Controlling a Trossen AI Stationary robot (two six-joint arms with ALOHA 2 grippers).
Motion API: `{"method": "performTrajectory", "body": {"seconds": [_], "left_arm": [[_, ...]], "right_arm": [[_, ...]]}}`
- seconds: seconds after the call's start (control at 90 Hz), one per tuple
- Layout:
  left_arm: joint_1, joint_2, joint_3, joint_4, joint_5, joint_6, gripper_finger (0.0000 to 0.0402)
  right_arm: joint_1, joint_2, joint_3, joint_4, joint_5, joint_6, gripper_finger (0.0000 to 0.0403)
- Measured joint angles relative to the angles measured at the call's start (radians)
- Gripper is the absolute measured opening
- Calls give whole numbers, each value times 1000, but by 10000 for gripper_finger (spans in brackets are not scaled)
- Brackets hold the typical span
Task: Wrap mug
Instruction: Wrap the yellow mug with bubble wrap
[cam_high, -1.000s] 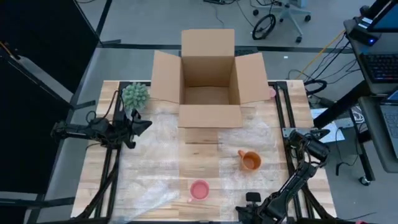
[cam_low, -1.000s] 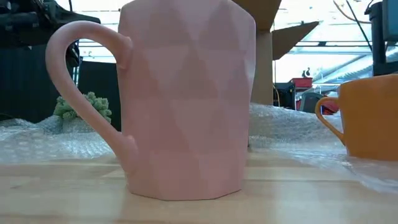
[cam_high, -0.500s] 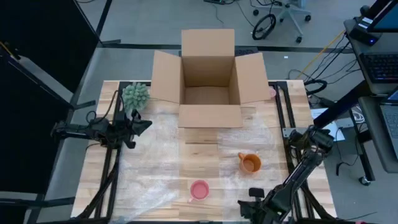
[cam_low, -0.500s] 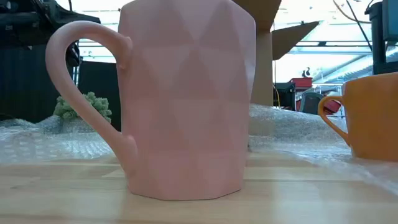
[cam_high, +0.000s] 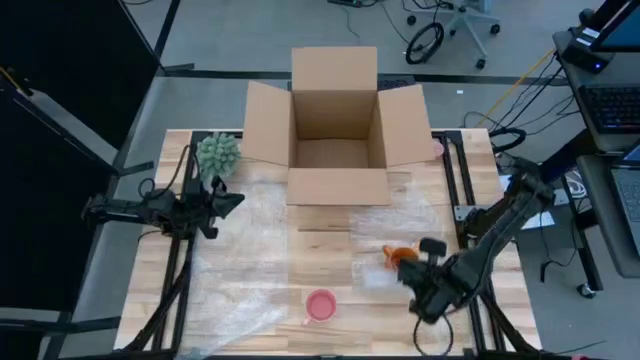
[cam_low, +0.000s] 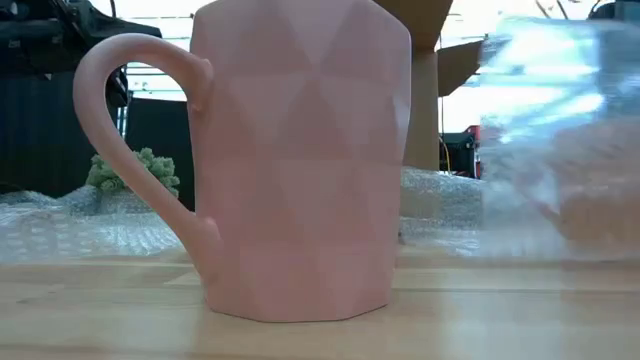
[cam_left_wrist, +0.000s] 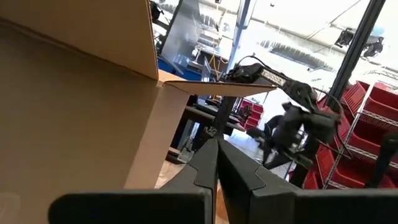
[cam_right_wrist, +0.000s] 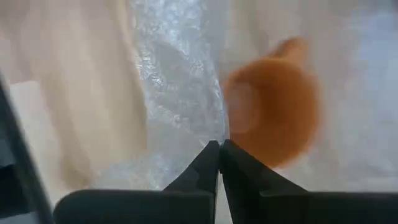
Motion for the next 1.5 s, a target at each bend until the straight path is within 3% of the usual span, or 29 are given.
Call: {"method": "performTrajectory", "body": {"seconds": [0.278,0.422,0.589,0.789,1.122,1.356,1.5], "left_arm": [[0,0,0,-3,0,-1,0],[0,0,0,-3,0,-25,0],[0,0,0,-3,2,-25,0],[0,0,0,-3,5,-26,0],[0,0,0,-12,9,-25,0],[0,0,0,-18,9,-24,0],[0,0,0,-31,9,-24,0]], "right_arm": [[-107,-17,0,-36,156,-132,1],[-136,-14,-24,-36,236,-122,2],[-175,-13,-108,-31,245,-32,8],[-204,-12,-214,71,190,49,73],[-250,-53,-215,66,84,71,218],[-309,-183,-215,71,78,44,237],[-312,-250,-213,97,-48,41,232]]}}
